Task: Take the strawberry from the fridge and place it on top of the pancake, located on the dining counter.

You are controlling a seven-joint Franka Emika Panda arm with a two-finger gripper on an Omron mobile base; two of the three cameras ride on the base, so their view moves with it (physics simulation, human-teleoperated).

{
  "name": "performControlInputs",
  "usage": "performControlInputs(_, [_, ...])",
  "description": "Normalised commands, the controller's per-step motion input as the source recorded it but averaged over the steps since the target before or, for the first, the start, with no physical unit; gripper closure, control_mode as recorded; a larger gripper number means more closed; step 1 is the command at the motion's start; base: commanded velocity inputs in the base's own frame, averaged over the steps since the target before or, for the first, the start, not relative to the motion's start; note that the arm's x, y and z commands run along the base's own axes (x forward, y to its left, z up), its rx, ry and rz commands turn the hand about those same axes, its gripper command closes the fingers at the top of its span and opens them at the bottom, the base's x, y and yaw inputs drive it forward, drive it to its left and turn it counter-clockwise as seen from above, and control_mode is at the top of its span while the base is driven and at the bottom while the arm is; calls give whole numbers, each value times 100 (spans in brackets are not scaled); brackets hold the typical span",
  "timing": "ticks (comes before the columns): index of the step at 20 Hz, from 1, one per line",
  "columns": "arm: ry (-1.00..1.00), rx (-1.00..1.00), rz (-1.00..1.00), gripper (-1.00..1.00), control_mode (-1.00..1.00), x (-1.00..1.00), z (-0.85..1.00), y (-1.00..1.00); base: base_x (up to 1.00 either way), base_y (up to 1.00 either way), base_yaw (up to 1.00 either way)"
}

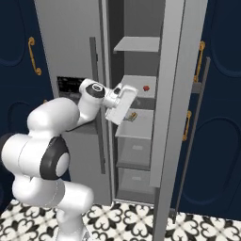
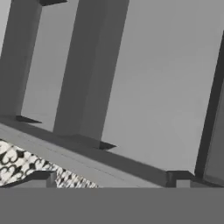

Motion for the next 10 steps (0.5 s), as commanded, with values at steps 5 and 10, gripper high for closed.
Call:
performControlInputs(5, [-20, 46, -25, -100, -100, -32, -20, 82, 0, 0, 0])
performControlInputs(10, [-16, 55, -22, -100, -100, -69, 2, 80, 0, 0, 0])
